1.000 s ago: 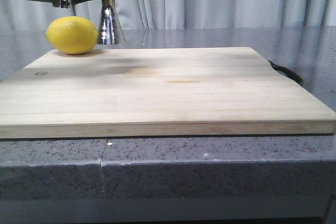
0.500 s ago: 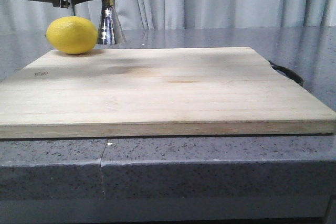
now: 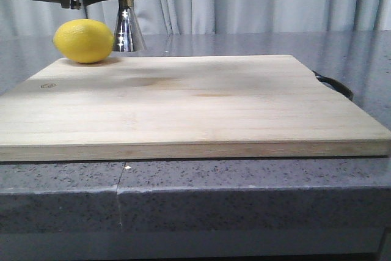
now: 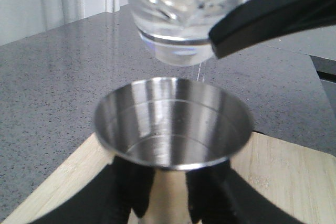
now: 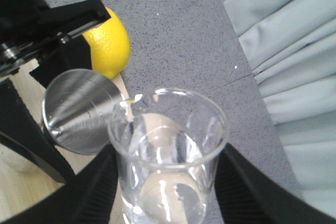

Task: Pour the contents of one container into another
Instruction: 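Raise the beaker with the right gripper over the jigger cup, then tilt the beaker with the right gripper, pouring liquid into the jigger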

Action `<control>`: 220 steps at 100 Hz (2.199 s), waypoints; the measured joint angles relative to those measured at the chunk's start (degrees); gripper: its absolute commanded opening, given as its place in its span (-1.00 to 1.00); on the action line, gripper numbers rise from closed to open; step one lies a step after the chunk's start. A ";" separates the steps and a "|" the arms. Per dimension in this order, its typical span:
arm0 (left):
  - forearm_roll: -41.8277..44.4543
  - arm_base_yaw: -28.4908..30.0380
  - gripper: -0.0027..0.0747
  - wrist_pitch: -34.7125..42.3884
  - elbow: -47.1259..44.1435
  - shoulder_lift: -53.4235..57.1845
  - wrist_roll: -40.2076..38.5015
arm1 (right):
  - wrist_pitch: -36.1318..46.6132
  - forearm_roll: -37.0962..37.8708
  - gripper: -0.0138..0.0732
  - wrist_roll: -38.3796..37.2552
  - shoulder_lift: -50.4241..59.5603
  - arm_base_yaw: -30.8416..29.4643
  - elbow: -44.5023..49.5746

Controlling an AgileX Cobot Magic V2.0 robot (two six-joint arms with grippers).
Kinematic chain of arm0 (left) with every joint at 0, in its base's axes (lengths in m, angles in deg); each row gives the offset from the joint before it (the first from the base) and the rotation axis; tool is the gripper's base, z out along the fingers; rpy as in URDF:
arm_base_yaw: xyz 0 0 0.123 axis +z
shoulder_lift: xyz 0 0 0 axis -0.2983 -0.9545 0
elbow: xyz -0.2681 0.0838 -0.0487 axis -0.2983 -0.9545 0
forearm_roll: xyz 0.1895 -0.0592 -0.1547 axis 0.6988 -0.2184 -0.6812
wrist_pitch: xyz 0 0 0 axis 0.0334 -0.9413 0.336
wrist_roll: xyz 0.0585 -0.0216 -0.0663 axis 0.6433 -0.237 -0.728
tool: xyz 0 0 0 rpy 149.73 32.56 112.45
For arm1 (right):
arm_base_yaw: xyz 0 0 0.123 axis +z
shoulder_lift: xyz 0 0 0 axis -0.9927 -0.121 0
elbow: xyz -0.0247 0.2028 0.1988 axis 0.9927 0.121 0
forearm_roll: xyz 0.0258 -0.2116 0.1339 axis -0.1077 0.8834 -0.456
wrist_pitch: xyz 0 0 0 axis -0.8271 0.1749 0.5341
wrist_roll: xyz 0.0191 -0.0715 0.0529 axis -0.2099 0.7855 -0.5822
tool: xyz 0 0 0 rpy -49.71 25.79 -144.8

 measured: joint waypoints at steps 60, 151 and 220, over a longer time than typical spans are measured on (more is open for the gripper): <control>0.00 0.00 -0.36 0.00 0.00 0.00 0.00 | -0.42 1.58 0.07 13.58 -0.03 0.22 -0.11; 0.00 0.00 -0.36 0.00 0.00 0.00 0.00 | 2.23 3.56 0.07 23.77 -0.32 0.22 -0.11; 0.00 0.00 -0.36 0.00 0.00 0.00 0.00 | 4.35 4.51 0.07 30.62 -0.32 0.22 -0.11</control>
